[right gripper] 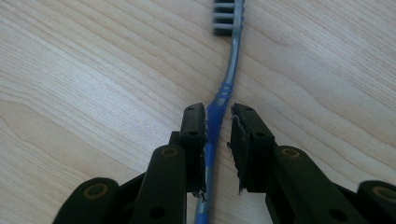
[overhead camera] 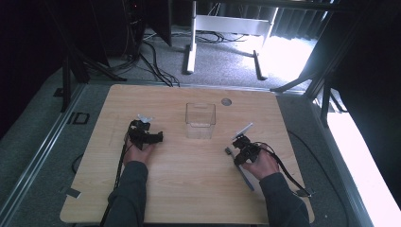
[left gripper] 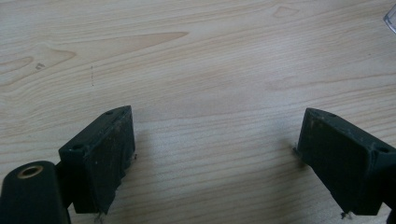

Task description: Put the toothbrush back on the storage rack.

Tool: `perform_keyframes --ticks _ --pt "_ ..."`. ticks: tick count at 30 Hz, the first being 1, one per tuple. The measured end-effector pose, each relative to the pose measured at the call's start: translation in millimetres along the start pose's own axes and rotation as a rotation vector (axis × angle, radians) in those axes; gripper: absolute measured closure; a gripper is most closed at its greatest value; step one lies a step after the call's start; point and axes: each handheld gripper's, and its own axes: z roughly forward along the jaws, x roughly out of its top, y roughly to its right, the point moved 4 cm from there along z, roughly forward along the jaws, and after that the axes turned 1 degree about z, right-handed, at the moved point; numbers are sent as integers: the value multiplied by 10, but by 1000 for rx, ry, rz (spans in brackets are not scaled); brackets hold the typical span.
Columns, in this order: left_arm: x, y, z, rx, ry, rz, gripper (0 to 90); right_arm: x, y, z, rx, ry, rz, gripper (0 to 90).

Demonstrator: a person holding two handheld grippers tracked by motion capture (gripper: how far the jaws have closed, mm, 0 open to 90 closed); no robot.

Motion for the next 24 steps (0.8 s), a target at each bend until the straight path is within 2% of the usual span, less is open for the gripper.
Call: perform_keyframes --ticks 24 --pt "0 0 0 0 0 0 113 -34 3 93 -7 -36 -4 729"
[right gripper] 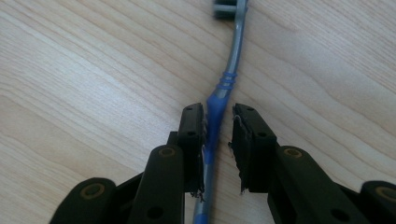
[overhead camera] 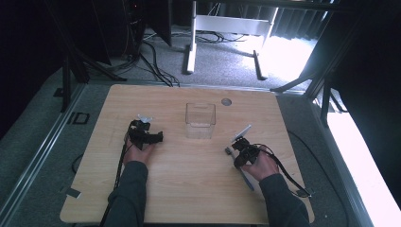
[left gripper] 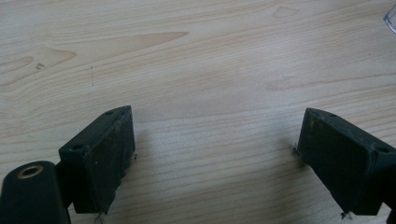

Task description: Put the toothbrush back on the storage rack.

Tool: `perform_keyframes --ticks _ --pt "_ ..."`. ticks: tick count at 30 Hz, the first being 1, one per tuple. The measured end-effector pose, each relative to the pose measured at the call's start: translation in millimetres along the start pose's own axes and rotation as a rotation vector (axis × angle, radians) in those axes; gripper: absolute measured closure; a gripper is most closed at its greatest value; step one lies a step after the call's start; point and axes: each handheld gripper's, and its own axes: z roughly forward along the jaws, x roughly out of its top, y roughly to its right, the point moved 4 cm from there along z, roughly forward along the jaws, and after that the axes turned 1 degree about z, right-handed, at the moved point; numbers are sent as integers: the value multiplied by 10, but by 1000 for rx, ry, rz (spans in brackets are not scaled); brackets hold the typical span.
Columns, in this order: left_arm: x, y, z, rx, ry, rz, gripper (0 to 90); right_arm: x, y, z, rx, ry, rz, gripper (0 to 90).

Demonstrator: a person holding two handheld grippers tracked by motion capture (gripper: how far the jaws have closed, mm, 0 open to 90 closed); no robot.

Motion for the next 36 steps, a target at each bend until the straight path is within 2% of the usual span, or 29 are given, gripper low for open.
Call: perform_keyframes --ticks 23,36 --pt "0 0 0 0 0 0 114 -16 -4 77 2 -18 -4 740" --pt "0 0 0 0 0 0 113 -16 0 76 2 -21 -4 783"
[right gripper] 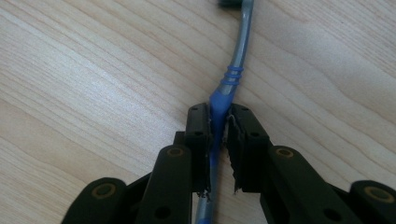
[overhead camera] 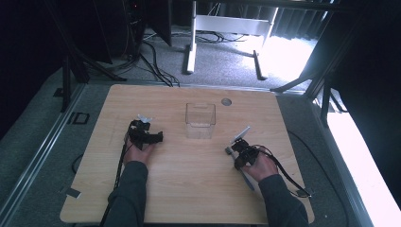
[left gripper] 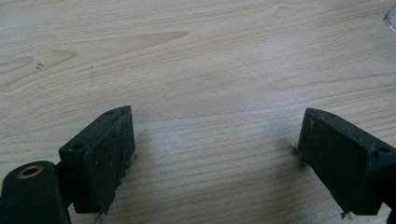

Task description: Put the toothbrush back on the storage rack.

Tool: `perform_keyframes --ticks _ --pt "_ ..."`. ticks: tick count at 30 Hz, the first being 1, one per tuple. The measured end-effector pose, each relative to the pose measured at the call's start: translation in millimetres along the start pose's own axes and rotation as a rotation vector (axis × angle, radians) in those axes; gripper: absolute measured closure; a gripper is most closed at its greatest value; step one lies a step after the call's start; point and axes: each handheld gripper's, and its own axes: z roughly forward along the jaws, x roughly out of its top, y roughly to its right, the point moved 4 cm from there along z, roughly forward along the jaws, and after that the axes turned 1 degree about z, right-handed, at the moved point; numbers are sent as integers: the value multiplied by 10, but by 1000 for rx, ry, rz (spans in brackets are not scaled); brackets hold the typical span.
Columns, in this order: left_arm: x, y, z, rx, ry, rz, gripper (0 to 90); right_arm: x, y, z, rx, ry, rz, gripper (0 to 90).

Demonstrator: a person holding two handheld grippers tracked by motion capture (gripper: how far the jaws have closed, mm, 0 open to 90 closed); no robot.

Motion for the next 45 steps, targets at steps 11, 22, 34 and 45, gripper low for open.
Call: perform_keyframes --ticks 11,22,34,45 --pt "0 0 0 0 0 0 114 -4 -5 1 0 3 -6 806" --pt "0 0 0 0 0 0 113 -7 -1 -110 -5 54 5 810" --pt "0 0 0 0 0 0 114 -5 65 -245 0 128 33 810" --pt "0 0 0 0 0 0 114 7 104 -362 2 242 61 810"
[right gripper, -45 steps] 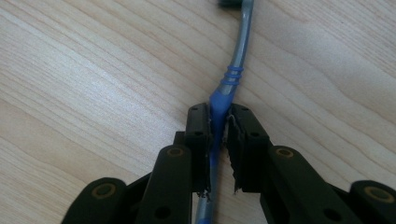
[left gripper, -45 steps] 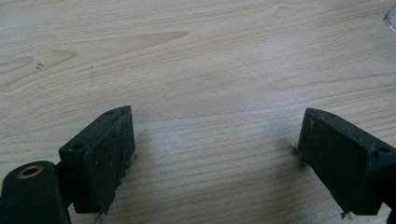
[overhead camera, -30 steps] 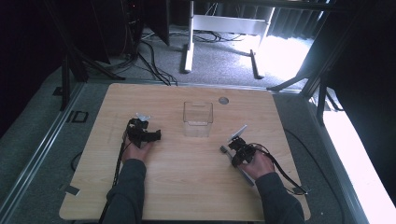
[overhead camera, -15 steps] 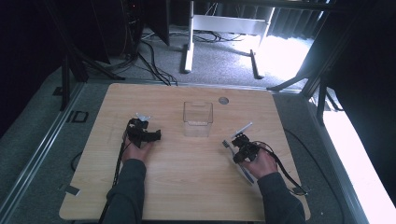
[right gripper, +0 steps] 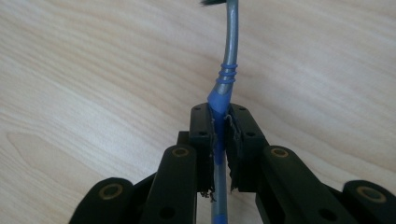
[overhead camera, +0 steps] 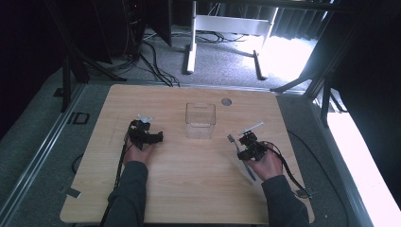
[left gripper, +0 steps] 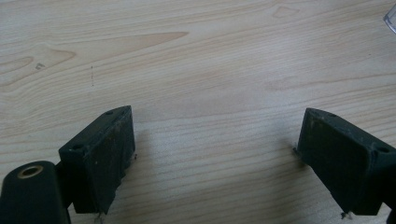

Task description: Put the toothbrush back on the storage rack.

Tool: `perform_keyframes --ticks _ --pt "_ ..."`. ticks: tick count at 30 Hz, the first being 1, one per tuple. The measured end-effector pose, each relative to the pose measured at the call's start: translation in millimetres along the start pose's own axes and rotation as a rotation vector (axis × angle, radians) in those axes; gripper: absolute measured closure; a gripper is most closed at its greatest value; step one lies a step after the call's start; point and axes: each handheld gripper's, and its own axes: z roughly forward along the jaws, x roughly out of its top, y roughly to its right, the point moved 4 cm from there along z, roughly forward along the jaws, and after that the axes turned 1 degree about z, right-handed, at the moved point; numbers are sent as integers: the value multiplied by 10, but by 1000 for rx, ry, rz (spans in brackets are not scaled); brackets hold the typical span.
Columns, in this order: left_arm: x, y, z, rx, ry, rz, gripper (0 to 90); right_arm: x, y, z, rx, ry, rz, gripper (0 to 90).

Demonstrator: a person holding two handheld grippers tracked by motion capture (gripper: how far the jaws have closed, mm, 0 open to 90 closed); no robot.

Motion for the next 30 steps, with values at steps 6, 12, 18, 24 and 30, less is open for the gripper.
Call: perform_keyframes --ticks 6,12,18,24,30 --pt "0 0 0 0 0 0 114 30 16 -85 -3 81 11 811" --pt "0 0 0 0 0 0 114 47 26 -148 -5 154 15 810" --pt "0 0 0 0 0 0 113 64 38 -206 -7 219 25 810" --pt "0 0 0 0 0 0 114 74 51 -245 -7 258 38 810" --pt "0 0 0 0 0 0 114 80 60 -280 -15 305 46 811"
